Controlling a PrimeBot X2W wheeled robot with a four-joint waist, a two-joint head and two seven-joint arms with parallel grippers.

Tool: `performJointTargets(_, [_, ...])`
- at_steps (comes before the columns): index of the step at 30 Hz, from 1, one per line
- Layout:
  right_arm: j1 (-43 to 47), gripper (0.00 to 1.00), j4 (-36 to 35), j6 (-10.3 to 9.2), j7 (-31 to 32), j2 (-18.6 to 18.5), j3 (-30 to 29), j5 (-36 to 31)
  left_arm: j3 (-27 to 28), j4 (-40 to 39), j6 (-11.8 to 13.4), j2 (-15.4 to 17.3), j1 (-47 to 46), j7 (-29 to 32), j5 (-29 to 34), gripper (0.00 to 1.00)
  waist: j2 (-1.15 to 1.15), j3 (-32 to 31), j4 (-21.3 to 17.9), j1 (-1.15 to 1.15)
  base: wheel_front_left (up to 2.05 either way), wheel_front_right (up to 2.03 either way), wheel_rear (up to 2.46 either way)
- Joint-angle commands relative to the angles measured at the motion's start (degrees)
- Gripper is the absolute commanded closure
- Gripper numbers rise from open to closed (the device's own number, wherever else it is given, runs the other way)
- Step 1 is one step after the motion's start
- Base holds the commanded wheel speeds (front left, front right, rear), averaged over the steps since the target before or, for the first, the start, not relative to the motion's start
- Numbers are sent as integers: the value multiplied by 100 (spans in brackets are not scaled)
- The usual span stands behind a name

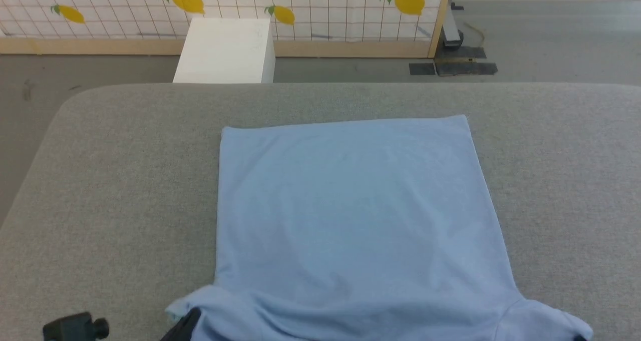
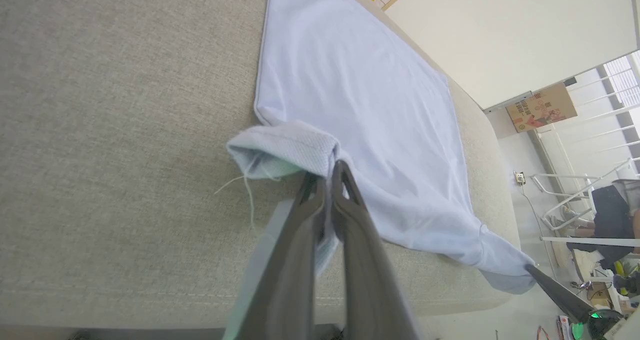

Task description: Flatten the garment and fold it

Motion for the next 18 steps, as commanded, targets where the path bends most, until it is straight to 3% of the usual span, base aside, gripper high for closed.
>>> performJointTargets(1, [-189, 100, 95, -8, -101, -7, 84, -28, -60, 18, -74, -33, -153, -42, 87, 100, 0, 112, -35, 0, 0, 0, 0])
performJointTargets(9, [-627, 100, 1203, -8, -698, -211, 572, -157, -248, 140, -146, -81, -436, -76, 167, 100, 0, 284, -100, 0, 0, 0, 0])
performJointTargets(12, [-707, 56, 1590, -8, -885, -286, 674, -157, -267, 156, -143, -70, -465, -68, 186, 100, 0, 314, -100, 0, 0, 0, 0])
performJointTargets(13, [-730, 23, 1667, -8, -943, -318, 695, -153, -268, 160, -144, -67, -475, -68, 190, 100, 0, 317, -100, 0, 0, 0, 0])
performJointTargets(14, [-754, 0, 1739, -8, -1016, -367, 716, -151, -272, 165, -146, -63, -485, -67, 193, 100, 0, 320, -100, 0, 0, 0, 0])
performJointTargets(18, [-769, 0, 1721, -8, -1183, -570, 740, -15, -285, 185, -177, -66, -511, -99, 198, 100, 0, 316, -103, 0, 0, 0, 0])
